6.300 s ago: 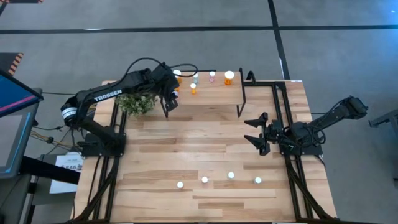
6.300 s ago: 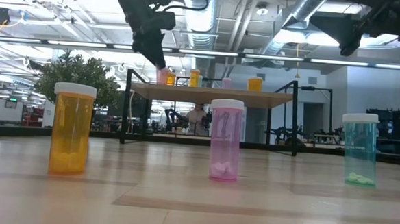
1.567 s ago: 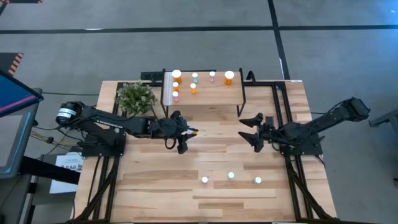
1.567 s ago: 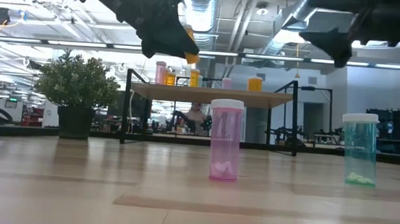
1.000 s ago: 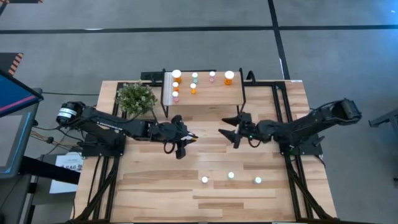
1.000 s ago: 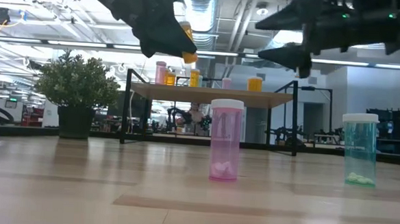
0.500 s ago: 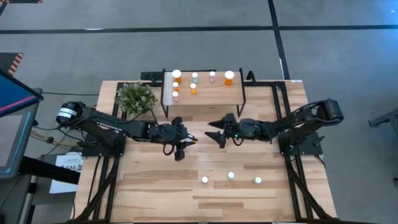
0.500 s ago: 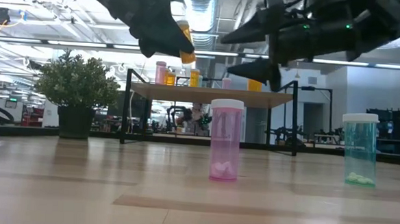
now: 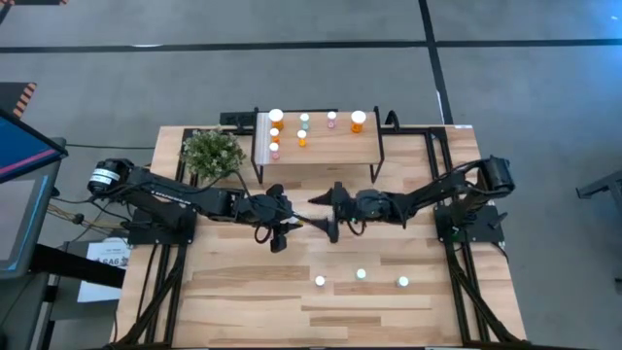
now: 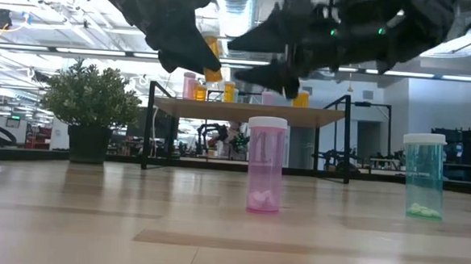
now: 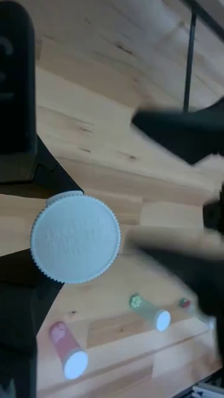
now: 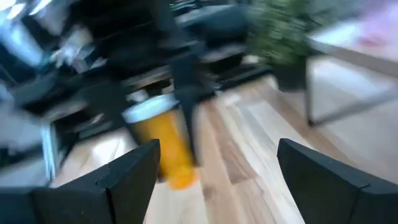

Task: Pick and place medicine bottles onto shelf by color
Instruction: Put the small orange pill bottle on the shelf

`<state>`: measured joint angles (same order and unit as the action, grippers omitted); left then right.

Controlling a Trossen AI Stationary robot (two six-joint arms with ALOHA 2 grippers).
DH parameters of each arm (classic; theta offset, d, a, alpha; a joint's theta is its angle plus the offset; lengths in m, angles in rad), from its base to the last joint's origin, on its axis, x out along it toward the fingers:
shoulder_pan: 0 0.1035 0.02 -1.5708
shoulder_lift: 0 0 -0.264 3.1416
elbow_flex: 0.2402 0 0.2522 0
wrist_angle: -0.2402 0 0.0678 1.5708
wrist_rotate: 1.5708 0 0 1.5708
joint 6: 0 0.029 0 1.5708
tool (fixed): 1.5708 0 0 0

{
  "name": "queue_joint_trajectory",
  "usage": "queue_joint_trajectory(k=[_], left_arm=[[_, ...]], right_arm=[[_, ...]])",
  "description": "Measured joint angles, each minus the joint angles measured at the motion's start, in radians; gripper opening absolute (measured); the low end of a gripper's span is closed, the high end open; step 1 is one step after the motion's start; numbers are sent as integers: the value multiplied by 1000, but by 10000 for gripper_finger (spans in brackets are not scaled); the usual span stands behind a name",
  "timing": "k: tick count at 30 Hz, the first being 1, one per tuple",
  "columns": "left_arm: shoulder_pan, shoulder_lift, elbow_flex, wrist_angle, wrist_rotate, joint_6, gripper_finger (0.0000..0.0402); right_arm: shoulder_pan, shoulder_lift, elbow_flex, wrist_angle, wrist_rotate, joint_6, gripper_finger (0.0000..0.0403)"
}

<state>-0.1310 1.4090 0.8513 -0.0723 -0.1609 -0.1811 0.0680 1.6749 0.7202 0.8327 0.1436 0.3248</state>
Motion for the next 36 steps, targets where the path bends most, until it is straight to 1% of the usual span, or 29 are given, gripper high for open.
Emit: queue_joint_trajectory(k=[3,7,17,31,33,36], left_arm=[[0,0,0,0,10,-4,96],[0,0,0,-1,25,-5,96],[-8,0,0,1,25,-6,96],[-8,0,0,20,23,-11,96],[-8,0,0,20,23,-11,96],[-8,0,0,19,23,-11,96]], right_arm=[[38,0,41,-25,19,-135,340],[59,0,81,-73,34,-201,334],[60,0,93,-70,35,-194,332],[60,0,112,-72,-15,-147,331],[60,26,136,-60,-15,-148,331],[58,66,165,-88,-18,-149,330]])
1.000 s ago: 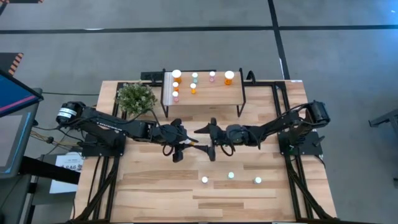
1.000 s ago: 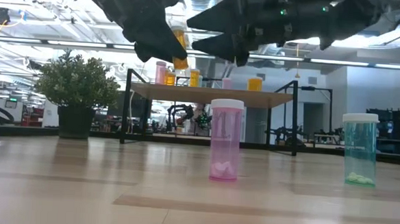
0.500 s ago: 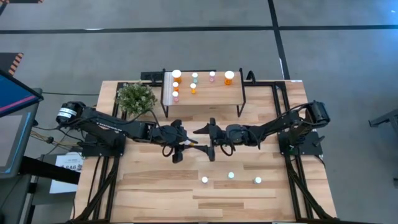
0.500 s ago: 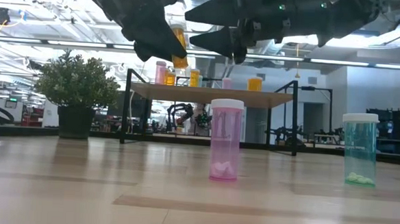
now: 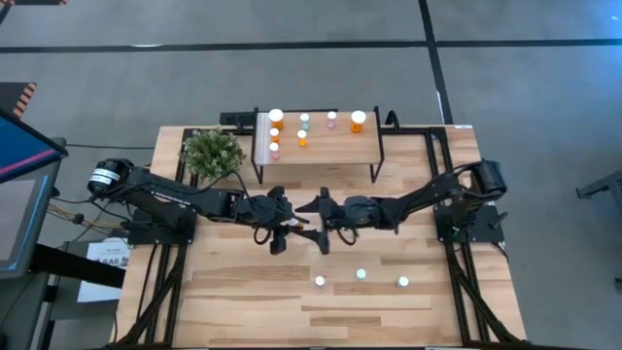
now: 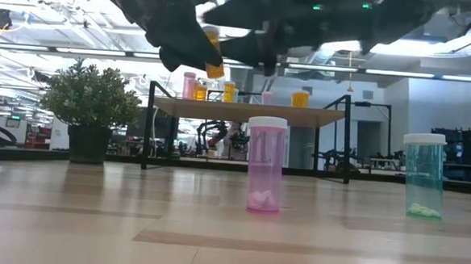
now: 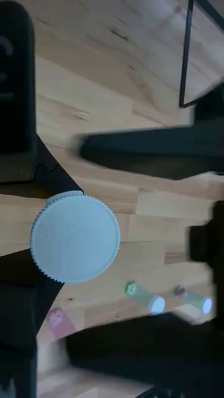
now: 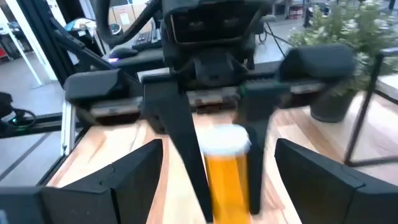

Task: Pick and place medicine bottles onto shelf by color
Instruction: Put the small orange pill bottle on the shelf

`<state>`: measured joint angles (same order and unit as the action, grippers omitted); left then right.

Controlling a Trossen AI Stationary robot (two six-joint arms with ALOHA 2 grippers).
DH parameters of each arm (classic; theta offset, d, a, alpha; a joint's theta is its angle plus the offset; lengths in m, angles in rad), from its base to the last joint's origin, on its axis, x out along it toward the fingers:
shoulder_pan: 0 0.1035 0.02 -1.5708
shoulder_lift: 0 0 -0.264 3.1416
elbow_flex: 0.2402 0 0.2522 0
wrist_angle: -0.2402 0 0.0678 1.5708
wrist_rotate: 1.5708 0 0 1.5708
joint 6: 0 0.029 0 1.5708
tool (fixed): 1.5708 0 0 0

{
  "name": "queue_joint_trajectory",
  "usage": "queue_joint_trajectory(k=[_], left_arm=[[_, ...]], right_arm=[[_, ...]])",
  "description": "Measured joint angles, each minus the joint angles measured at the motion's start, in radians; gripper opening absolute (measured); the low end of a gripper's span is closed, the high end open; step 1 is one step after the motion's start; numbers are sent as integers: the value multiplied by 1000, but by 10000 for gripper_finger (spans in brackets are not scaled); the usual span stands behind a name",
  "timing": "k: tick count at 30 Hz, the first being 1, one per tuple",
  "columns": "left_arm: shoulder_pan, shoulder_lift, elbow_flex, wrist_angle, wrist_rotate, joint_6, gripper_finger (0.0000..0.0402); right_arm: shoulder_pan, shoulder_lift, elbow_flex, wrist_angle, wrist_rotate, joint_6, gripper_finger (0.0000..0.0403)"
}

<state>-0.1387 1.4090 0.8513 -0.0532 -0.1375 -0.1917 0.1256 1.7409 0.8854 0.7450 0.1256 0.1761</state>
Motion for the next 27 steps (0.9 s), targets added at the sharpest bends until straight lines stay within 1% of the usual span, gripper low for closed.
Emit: queue_joint_trajectory(k=[3,6,11,17,19,27], left_arm=[[-2,0,0,-12,0,-4,96],[-7,0,0,-26,1,-5,96],[-16,0,0,-46,1,-5,96],[-33,0,0,-110,1,-5,96],[-38,0,0,-115,1,-5,96],[-42,0,0,-107,0,-14,96]], right_arm=[[-4,45,35,-44,-4,5,330],[-4,77,67,-35,-12,7,330],[-4,79,77,-39,-27,7,320],[-4,62,78,-68,-49,10,301],[-3,63,76,-90,-49,10,300],[-2,58,77,-80,-51,15,299]])
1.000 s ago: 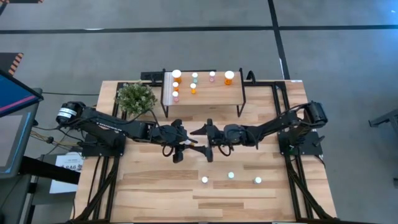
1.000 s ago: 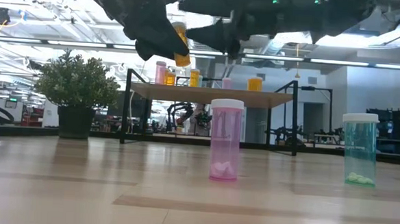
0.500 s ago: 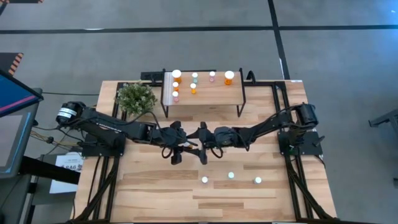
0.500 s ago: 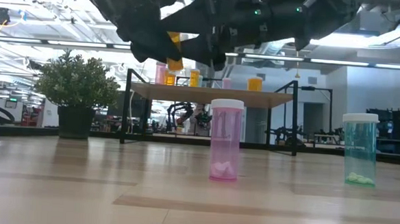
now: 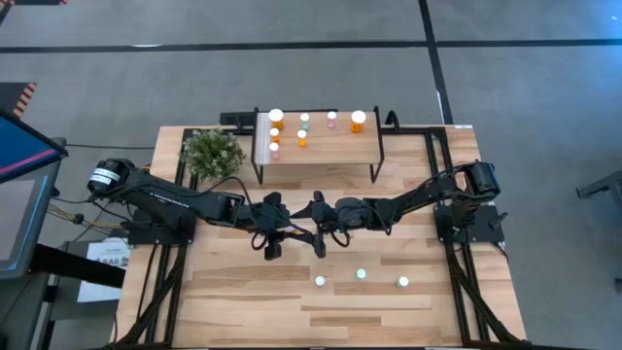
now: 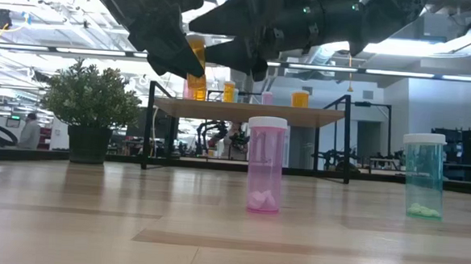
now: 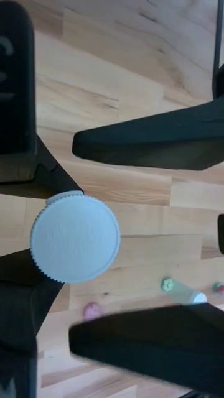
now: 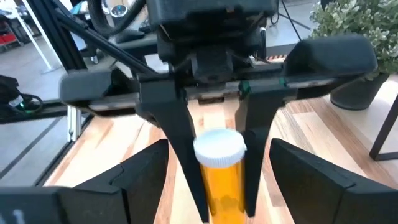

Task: Pick and place medicine bottles onto shelf by color
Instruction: Put the small orange pill bottle on the shelf

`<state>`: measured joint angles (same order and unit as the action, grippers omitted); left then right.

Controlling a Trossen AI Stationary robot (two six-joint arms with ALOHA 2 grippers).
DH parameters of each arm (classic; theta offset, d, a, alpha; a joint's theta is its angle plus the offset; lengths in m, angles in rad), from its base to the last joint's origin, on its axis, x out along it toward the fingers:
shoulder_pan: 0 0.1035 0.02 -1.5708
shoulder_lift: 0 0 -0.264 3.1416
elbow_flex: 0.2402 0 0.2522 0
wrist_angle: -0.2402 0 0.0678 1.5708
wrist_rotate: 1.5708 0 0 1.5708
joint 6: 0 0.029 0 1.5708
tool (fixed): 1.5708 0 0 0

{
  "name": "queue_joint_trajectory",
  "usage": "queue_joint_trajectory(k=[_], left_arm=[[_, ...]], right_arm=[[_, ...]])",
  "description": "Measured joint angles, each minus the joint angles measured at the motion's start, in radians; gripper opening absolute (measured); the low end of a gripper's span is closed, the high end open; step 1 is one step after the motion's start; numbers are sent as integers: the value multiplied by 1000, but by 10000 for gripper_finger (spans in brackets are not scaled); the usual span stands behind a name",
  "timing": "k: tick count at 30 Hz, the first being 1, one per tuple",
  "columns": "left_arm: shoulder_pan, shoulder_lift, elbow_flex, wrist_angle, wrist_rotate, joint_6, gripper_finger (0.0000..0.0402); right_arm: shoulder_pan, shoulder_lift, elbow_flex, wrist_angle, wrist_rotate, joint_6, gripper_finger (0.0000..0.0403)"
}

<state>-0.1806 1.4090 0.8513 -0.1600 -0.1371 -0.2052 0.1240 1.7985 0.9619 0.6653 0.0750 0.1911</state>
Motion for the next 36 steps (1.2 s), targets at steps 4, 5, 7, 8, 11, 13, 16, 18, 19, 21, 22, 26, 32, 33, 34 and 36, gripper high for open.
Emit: queue_joint_trajectory(k=[4,5,7,8,11,13,16,18,19,21,22,26,32,33,34,36], left_arm=[[0,0,0,4,0,-1,96],[0,0,0,7,0,-1,96],[0,0,0,15,0,-1,96],[0,0,0,21,0,-1,96],[0,0,0,24,0,-1,96],[0,0,0,24,0,-1,96],[0,0,0,24,0,-1,96],[0,0,0,24,0,-1,96],[0,0,0,24,0,-1,96],[0,0,0,24,-1,-1,96],[0,0,0,24,0,-1,96],[0,0,0,23,0,-11,96],[0,0,0,15,0,-23,96],[1,0,0,15,0,-23,96],[0,0,0,15,0,-23,96],[1,0,0,14,0,-23,97]], right_arm=[[0,0,0,-3,-1,2,293],[0,0,0,-2,-1,2,289],[0,0,0,0,-1,2,279],[0,0,0,0,-2,2,274],[0,0,0,0,-9,2,255],[0,0,0,0,-17,2,240],[0,0,0,0,-28,2,213],[0,0,0,0,-28,2,193],[0,0,0,0,-28,2,183],[0,0,0,-1,-28,2,163],[0,0,0,0,-28,2,154],[0,0,0,-1,-28,2,128],[-1,0,0,-6,-28,2,124],[-1,0,0,-6,-28,2,126],[-1,0,0,-6,-28,2,128],[-2,0,0,-7,-28,2,129]])
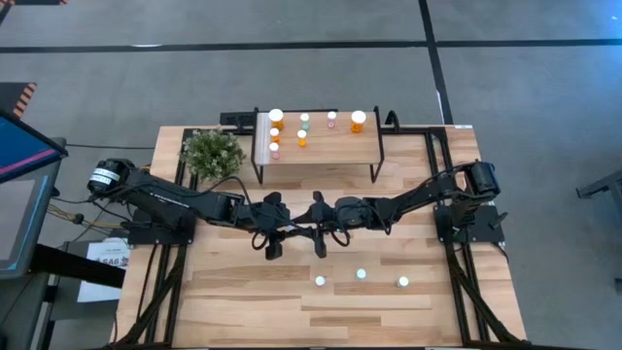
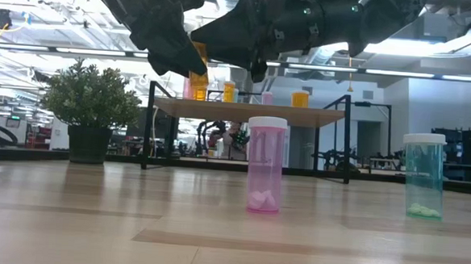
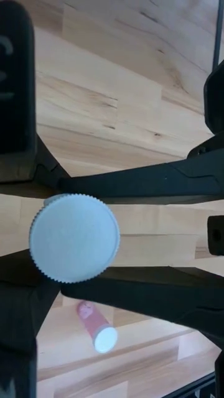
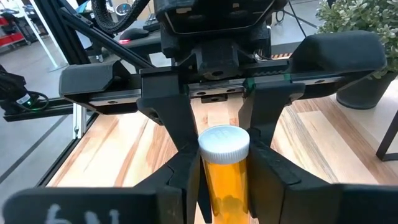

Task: Pick and place medicine bottles onto shelf by color
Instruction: Put the small orange pill bottle on the shelf

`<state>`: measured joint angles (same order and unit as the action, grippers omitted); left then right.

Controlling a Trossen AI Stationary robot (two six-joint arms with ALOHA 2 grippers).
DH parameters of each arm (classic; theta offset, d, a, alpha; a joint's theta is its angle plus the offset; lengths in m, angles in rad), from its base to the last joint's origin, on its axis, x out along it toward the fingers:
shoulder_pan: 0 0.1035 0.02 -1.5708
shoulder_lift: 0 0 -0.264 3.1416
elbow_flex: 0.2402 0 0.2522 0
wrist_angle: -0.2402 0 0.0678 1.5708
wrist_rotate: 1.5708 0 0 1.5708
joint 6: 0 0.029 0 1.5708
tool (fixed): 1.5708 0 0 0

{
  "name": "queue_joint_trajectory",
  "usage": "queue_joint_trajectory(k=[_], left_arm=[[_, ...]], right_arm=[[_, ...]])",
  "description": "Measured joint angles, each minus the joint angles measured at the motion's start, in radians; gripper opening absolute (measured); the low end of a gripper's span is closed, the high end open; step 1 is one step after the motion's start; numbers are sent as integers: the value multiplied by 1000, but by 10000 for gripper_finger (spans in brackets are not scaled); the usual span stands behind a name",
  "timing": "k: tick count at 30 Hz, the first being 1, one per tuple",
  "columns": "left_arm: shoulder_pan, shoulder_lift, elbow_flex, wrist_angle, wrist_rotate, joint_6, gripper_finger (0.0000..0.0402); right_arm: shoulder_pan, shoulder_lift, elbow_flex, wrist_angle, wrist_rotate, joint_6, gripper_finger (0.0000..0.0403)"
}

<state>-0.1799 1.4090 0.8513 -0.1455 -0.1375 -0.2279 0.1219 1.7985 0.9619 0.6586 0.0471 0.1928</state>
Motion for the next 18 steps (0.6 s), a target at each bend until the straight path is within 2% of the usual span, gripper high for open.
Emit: queue_joint_trajectory(k=[4,13,18], left_arm=[[0,-2,0,-6,-1,0,114],[0,-4,0,-45,-27,0,195],[0,-49,0,-112,-59,2,220]], right_arm=[[-6,0,0,-1,0,0,127],[-15,0,-1,-3,0,-1,129],[-29,-17,-3,-44,1,-8,129]])
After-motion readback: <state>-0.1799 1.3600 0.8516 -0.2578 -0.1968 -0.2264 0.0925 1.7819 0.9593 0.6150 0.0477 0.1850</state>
